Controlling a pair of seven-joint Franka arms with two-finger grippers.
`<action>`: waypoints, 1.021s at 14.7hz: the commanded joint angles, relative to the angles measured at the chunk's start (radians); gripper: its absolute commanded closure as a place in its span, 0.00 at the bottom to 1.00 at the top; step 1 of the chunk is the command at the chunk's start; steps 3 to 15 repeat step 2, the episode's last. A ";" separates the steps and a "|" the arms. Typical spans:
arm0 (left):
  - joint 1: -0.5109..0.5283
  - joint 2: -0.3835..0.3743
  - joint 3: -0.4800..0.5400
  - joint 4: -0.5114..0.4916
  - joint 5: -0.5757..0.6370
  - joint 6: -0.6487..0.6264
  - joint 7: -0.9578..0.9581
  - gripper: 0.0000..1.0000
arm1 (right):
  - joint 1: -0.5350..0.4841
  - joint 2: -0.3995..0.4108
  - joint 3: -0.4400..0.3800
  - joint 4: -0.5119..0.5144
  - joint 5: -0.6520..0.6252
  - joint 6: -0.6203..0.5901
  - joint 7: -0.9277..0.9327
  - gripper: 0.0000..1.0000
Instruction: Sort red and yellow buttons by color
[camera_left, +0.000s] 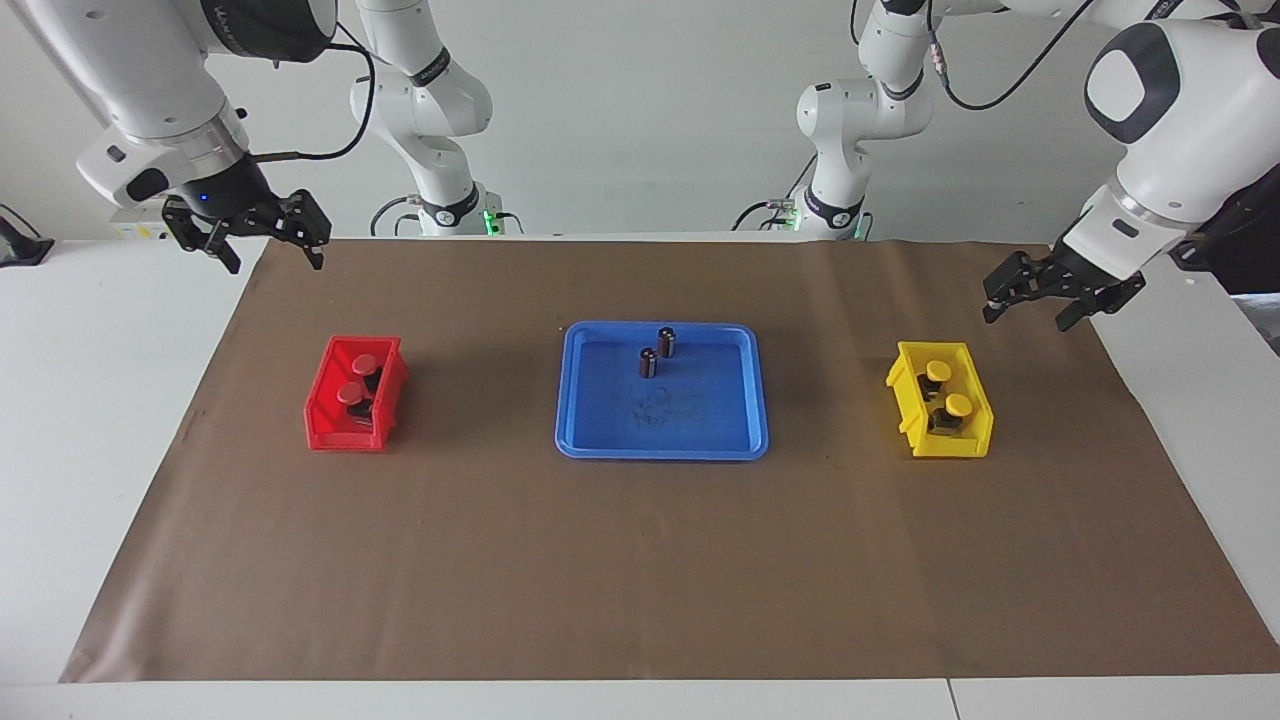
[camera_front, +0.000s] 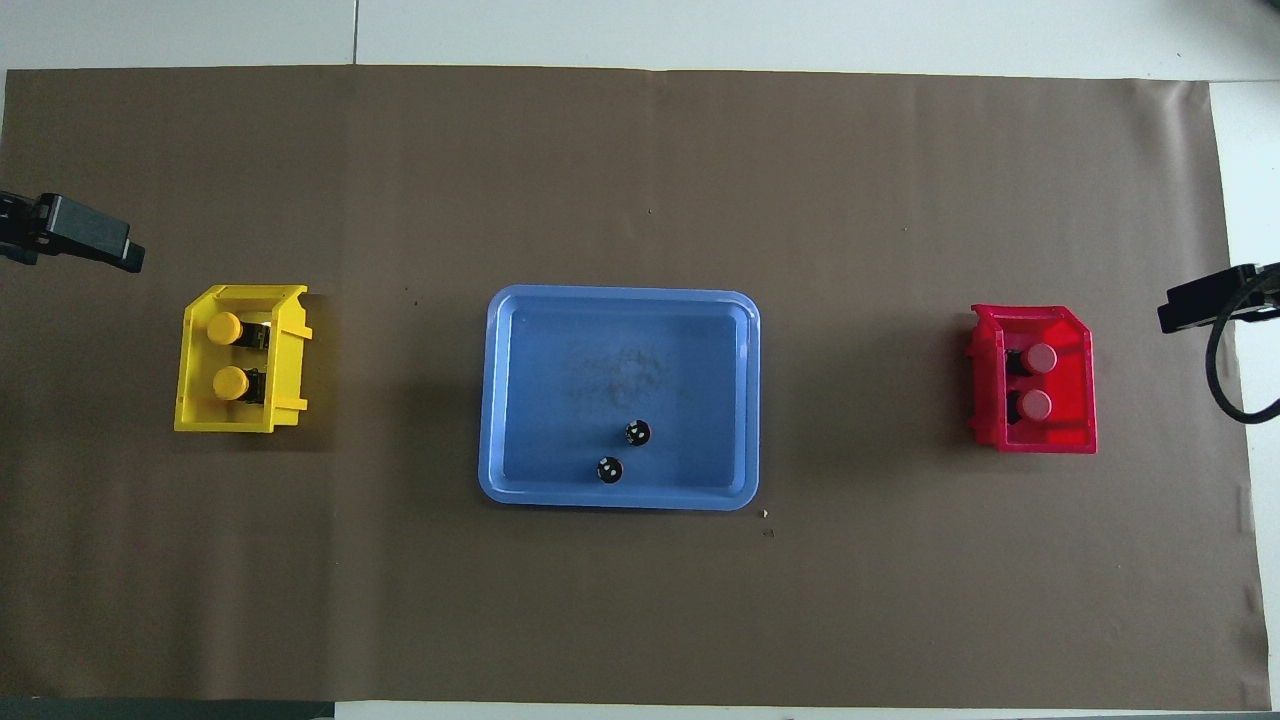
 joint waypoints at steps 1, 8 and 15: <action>-0.005 -0.014 0.000 0.018 -0.013 -0.055 -0.002 0.00 | 0.008 -0.004 -0.008 0.002 0.004 -0.012 0.005 0.00; -0.014 -0.014 0.002 0.019 -0.013 -0.064 -0.003 0.00 | 0.008 -0.004 -0.008 0.002 0.004 -0.012 0.005 0.00; -0.014 -0.014 0.002 0.019 -0.013 -0.064 -0.003 0.00 | 0.008 -0.004 -0.008 0.002 0.004 -0.012 0.005 0.00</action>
